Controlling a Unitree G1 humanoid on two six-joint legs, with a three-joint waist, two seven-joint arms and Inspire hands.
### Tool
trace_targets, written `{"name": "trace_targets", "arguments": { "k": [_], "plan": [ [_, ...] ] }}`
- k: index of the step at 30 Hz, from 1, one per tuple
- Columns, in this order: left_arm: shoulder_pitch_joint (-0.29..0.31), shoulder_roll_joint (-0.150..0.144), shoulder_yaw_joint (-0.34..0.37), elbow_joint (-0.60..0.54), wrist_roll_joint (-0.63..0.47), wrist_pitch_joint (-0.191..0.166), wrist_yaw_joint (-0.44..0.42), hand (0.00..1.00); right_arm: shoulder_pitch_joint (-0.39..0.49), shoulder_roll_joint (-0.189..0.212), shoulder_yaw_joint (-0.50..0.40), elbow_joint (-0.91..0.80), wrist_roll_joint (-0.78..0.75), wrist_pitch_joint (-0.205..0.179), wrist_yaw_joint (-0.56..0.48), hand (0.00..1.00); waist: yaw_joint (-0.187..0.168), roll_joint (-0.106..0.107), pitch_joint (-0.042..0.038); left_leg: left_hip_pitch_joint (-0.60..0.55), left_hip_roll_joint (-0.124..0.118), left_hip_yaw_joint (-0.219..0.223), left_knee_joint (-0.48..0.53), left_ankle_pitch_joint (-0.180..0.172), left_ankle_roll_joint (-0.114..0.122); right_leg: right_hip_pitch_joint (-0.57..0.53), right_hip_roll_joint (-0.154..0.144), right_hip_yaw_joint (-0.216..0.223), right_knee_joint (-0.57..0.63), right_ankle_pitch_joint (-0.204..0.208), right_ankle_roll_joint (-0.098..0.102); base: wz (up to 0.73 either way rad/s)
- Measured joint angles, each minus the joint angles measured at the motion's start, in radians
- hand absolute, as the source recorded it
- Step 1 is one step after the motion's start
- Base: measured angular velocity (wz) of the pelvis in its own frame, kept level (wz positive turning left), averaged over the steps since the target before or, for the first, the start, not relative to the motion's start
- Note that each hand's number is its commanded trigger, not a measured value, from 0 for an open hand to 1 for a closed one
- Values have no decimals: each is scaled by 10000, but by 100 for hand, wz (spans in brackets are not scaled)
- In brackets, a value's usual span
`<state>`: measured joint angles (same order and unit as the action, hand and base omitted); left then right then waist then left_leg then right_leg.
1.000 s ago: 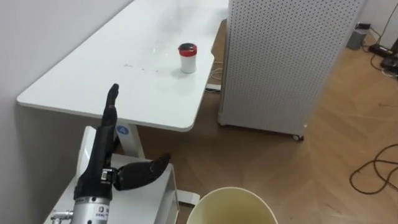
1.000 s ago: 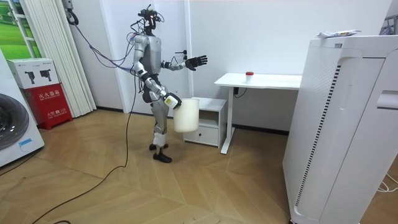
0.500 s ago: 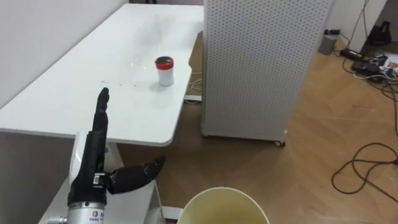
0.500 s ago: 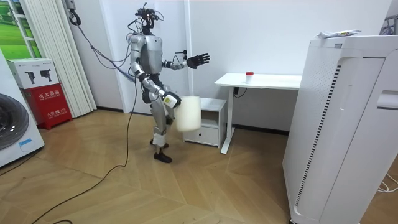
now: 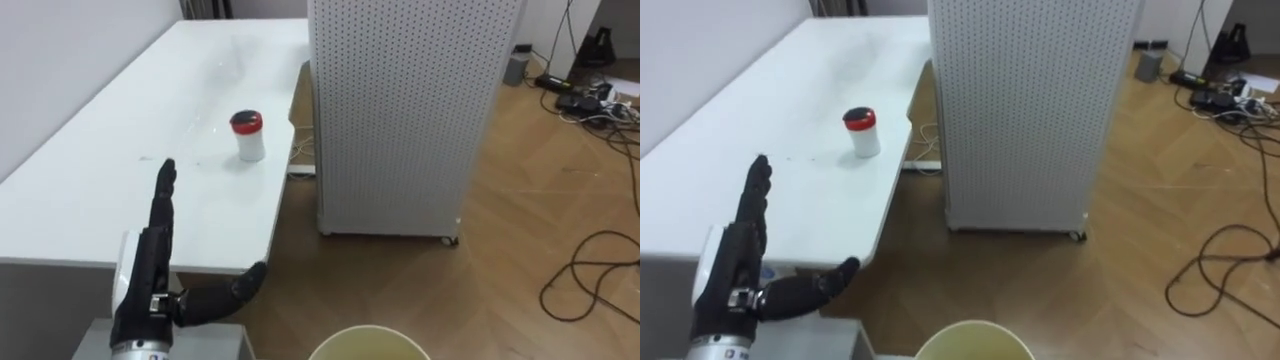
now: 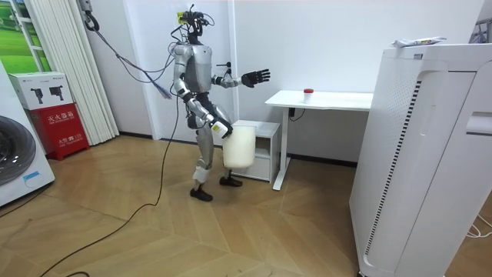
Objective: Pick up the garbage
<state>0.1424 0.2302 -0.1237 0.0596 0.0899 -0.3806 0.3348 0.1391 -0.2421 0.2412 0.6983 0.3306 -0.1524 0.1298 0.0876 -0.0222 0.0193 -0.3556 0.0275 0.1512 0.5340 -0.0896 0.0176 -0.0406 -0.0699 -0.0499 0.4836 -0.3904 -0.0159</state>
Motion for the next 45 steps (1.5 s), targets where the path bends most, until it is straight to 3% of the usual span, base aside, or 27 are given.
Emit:
{"name": "trace_targets", "arguments": {
  "k": [2,3,4,5,6,7,9,10,11,12,13,15,16,17,19,20,21,23,24,25,26,27,28,30,31,36,45],
  "plan": [
    [-17,-132,-4,-62,-8,0,-199,0,1,-162,-3,-50,90,26,17,100,4,136,-82,-210,-321,-453,-875,-24,-21,147,-87,136,183,-422,143,-6],
    [2,-145,8,-64,-16,-4,-328,0,13,-230,-2,-47,154,197,4,100,113,126,-128,-236,-464,-435,-686,124,152,344,-370,83,380,-767,258,-7],
    [-8,-123,20,-74,-16,-4,-349,0,18,-207,16,-47,173,259,-10,100,173,124,-200,-219,-619,-376,-461,-89,456,462,-547,19,509,-907,395,-6],
    [-169,-31,19,-124,2,-12,-342,0,-24,-162,94,-65,235,269,-64,100,237,-143,-208,-155,-874,-39,-70,-560,716,431,-1018,-174,1395,-1229,727,8],
    [-340,-51,6,-122,16,-11,-339,0,-65,-190,101,-84,244,269,-48,100,282,-272,-122,-114,-1040,85,466,-986,870,47,-1444,-371,2893,-1211,857,6],
    [-354,-62,6,-123,16,-13,-336,0,-65,-181,98,-100,249,269,-54,100,298,-301,-125,-110,-1113,127,734,-1212,895,-147,-1620,-397,3524,-1078,885,3],
    [-358,-46,20,-122,30,-18,-328,0,-128,-102,105,-290,251,267,-91,100,269,-286,-107,126,-1208,271,1402,-1968,1036,-755,-1931,-321,5252,-94,916,-2],
    [-356,-46,20,-121,22,-39,-315,0,-177,-98,108,-329,217,267,-94,100,278,-260,-92,234,-1234,286,1395,-2071,1064,-863,-1976,-351,5539,266,935,-6],
    [-359,-40,18,-120,17,-47,-315,0,-252,-103,107,-394,146,254,-102,100,273,-177,-46,539,-1259,254,1246,-2244,1117,-993,-2055,-409,5962,1059,933,-12],
    [-378,-31,18,-118,20,-64,-290,0,-286,-112,111,-433,148,218,-91,100,230,-68,1,838,-1234,151,1002,-2346,1127,-1205,-2053,-460,6164,1361,963,-11],
    [-386,-15,22,-117,35,-66,-214,0,-307,-111,114,-454,149,211,-70,100,230,-21,11,960,-1198,121,860,-2372,1122,-1383,-2047,-489,6163,1197,977,-16],
    [-488,-7,43,-95,34,-66,-5,0,-325,-118,117,-497,144,212,55,100,216,127,54,1388,-947,16,308,-2362,1076,-2309,-1605,-563,5450,307,849,-4],
    [-489,-7,40,-89,7,-68,29,0,-296,-115,125,-498,148,211,59,100,229,156,63,1510,-892,-48,162,-2342,1041,-2433,-1450,-576,4935,227,845,12],
    [-493,-7,29,-85,13,-69,76,0,-227,-118,127,-510,143,211,45,100,164,170,70,1747,-794,-181,-113,-2321,983,-2573,-1191,-645,3632,209,817,22],
    [-487,4,35,-84,43,-68,146,0,-143,-120,123,-553,123,211,28,100,-62,145,56,2014,-752,-540,-395,-2342,850,-2483,-934,-810,1363,567,717,47],
    [-466,24,6,-55,107,-66,179,0,-58,-126,116,-598,108,211,-26,100,-284,183,46,2185,-728,-833,-520,-2395,739,-2340,-697,-855,484,1645,668,57],
    [-384,-15,-46,-35,86,-63,197,0,21,-157,115,-592,29,217,-99,100,-254,266,-79,2404,-580,-896,-748,-2363,614,-2125,-457,-815,122,1793,546,30],
    [-379,-3,-36,-24,98,-55,273,0,-133,-172,120,-595,-129,222,-102,100,42,304,-96,2674,-400,-1002,-1146,-2217,374,-1782,-163,-682,-405,1989,373,-24],
    [-363,28,-35,14,72,-39,267,0,-223,-162,158,-597,-216,221,-87,100,35,256,-68,2597,-394,-972,-872,-2072,141,-1328,-96,-424,-953,2102,318,0],
    [-356,49,-54,24,43,-5,255,0,-232,-129,156,-594,-198,217,-81,100,-14,152,-9,2389,-378,-1028,-595,-2082,35,-1104,-102,30,-1195,2130,365,42],
    [-323,29,-162,-4,19,49,252,0,-202,-153,102,-651,-146,211,-78,100,-97,10,-6,2117,-447,-1061,-1266,-1897,-69,-891,-101,779,-1449,2209,488,53],
    [-371,13,-278,-90,79,54,272,0,-230,-308,-24,-769,-60,211,-78,100,-127,88,-22,1746,-249,-1053,-1989,-856,254,-892,-15,894,-1493,2162,557,32],
    [-312,29,-318,-98,108,67,302,0,-223,-282,-59,-766,-51,226,-100,100,-3,41,-78,1816,-235,-916,-1933,-838,147,-895,-34,868,-1551,2120,638,0],
    [-34,168,-328,-102,105,122,528,0,-189,-292,-42,-1183,-256,225,-66,100,103,38,-86,2280,-282,-724,-2329,-834,154,-453,-137,170,-2137,2124,646,-21],
    [12,192,-324,-102,105,124,560,0,-181,-303,-44,-1300,-261,223,-55,100,103,40,-88,2348,-305,-730,-2362,-834,153,-373,-112,85,-2282,2134,628,-18],
    [32,148,-347,-212,110,123,521,0,-175,-325,-43,-1753,-268,202,203,100,-19,98,-110,2960,-373,-840,-2979,-811,108,81,-38,-35,-2563,2159,592,-2],
    [118,140,-346,-202,105,123,479,0,-176,-314,-51,-1740,-431,203,274,100,-10,83,-99,3079,-398,-844,-3214,-822,90,151,-52,-199,-2619,2162,588,0]
  ]
}}
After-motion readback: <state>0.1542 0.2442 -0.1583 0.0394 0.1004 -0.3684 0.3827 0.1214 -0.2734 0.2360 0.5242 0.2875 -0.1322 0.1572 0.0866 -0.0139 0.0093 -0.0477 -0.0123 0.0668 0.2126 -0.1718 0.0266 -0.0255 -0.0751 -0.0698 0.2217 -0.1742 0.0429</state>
